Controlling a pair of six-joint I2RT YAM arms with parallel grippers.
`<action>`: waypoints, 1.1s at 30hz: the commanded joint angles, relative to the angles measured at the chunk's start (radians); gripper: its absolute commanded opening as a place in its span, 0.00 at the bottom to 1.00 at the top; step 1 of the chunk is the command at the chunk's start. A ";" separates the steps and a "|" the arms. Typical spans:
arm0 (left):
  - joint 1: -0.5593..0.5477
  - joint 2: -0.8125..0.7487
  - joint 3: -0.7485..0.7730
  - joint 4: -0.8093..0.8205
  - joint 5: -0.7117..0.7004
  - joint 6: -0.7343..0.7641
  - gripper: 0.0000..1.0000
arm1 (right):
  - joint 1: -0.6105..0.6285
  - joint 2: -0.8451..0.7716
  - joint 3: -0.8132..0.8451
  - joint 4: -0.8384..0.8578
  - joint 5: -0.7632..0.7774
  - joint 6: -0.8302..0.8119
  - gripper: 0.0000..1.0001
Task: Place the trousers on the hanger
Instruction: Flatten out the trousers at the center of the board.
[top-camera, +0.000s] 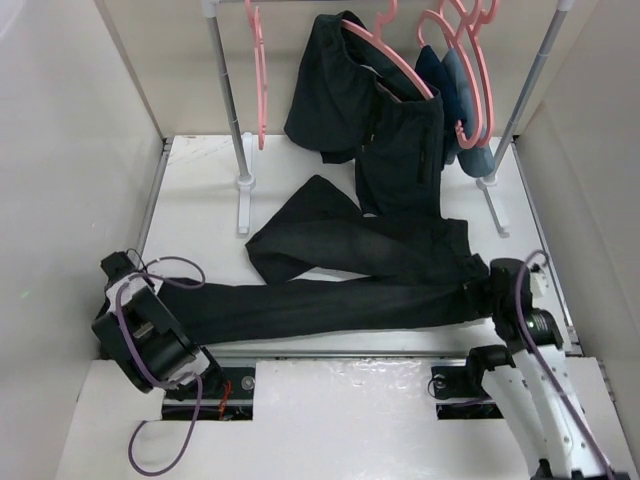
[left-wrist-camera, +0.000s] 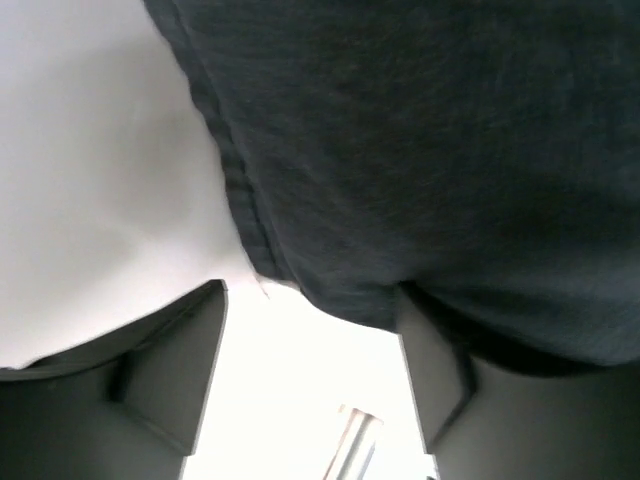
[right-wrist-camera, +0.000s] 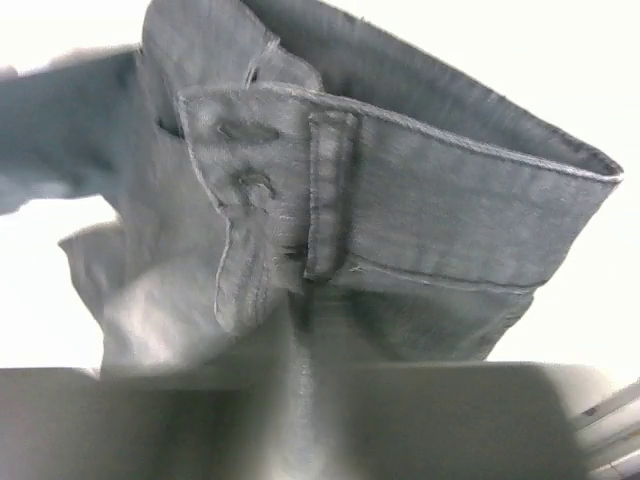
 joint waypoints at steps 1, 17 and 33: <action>0.016 -0.093 0.146 -0.217 0.239 0.037 0.70 | -0.025 -0.087 0.065 -0.133 0.224 0.107 0.37; -0.715 -0.091 0.482 -0.333 0.506 -0.357 0.89 | -0.068 0.692 0.510 0.159 0.064 -0.473 1.00; -1.078 0.274 0.439 -0.038 0.524 -0.475 0.83 | -0.127 1.260 0.686 0.345 -0.107 -0.548 0.96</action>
